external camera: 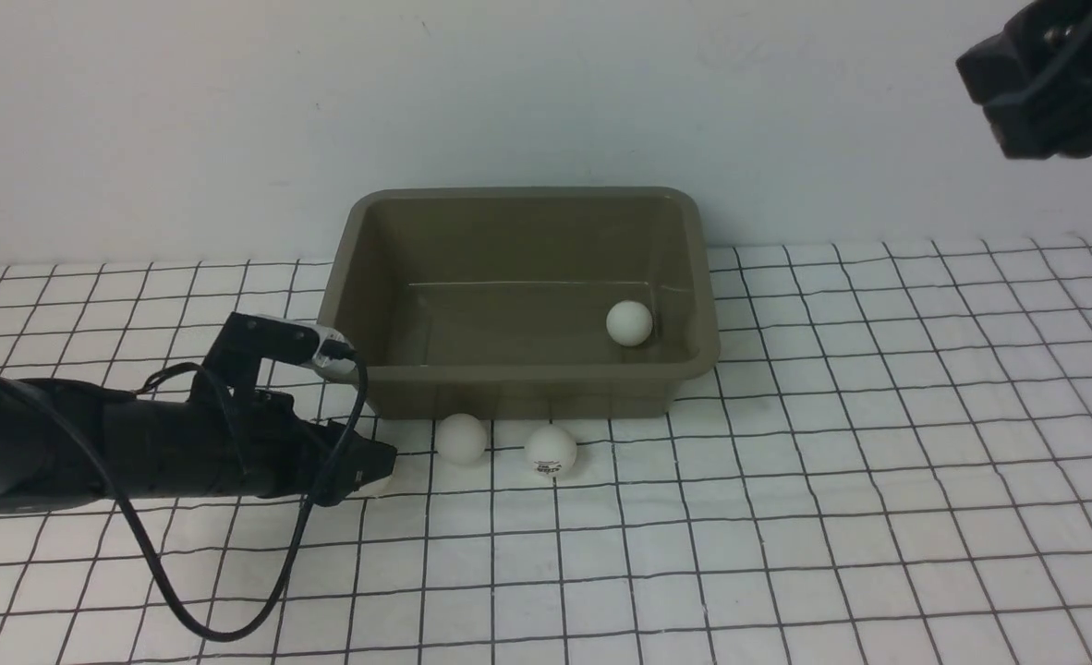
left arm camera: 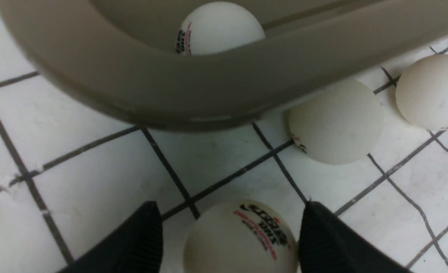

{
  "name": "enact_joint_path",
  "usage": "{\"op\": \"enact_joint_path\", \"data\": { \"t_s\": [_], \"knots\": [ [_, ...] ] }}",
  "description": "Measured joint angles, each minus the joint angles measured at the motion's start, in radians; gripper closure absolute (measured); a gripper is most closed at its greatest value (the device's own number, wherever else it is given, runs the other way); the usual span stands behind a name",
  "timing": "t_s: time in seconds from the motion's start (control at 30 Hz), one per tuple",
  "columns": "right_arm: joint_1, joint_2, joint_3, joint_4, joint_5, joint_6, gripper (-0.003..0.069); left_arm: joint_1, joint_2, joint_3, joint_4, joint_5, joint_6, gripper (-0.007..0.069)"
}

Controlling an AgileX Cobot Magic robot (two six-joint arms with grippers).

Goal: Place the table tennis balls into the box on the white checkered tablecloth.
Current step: 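Reach for and grasp a ping pong ball on the table beside the basket, then drop the ball into the bin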

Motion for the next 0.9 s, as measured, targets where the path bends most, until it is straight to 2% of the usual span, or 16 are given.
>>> {"op": "enact_joint_path", "data": {
  "t_s": [0.07, 0.2, 0.3, 0.33, 0.47, 0.53, 0.63, 0.77, 0.8, 0.9],
  "knots": [
    [0.000, 0.000, 0.000, 0.000, 0.000, 0.000, 0.0215, 0.000, 0.011, -0.002, -0.001, -0.010, 0.002, 0.0257],
    [0.000, 0.000, 0.000, 0.000, 0.000, 0.000, 0.0215, 0.000, 0.015, -0.006, -0.004, 0.001, 0.003, 0.0272],
    [0.000, 0.000, 0.000, 0.000, 0.000, 0.000, 0.0215, 0.000, -0.017, -0.006, 0.029, 0.080, -0.025, 0.0272],
    [0.000, 0.000, 0.000, 0.000, 0.000, 0.000, 0.0215, 0.000, -0.040, -0.006, 0.061, 0.107, -0.058, 0.0272],
    [0.000, 0.000, 0.000, 0.000, 0.000, 0.000, 0.0215, 0.000, -0.136, -0.006, 0.259, 0.196, -0.310, 0.0272],
    [0.000, 0.000, 0.000, 0.000, 0.000, 0.000, 0.0215, 0.000, -0.167, -0.007, 0.315, 0.238, -0.369, 0.0272],
    [0.000, 0.000, 0.000, 0.001, 0.000, 0.000, 0.0215, 0.000, -0.184, -0.035, 0.262, 0.253, -0.298, 0.0272],
    [0.000, 0.000, 0.000, 0.003, 0.002, 0.000, 0.0215, -0.001, -0.162, -0.107, 0.061, 0.170, -0.073, 0.0272],
    [0.000, 0.000, 0.000, 0.003, 0.004, 0.000, 0.0215, -0.001, -0.143, -0.137, 0.043, 0.153, -0.010, 0.0272],
    [0.000, 0.000, 0.000, 0.003, 0.005, 0.000, 0.0218, -0.001, -0.074, -0.226, 0.029, 0.144, 0.054, 0.0272]
  ]
}}
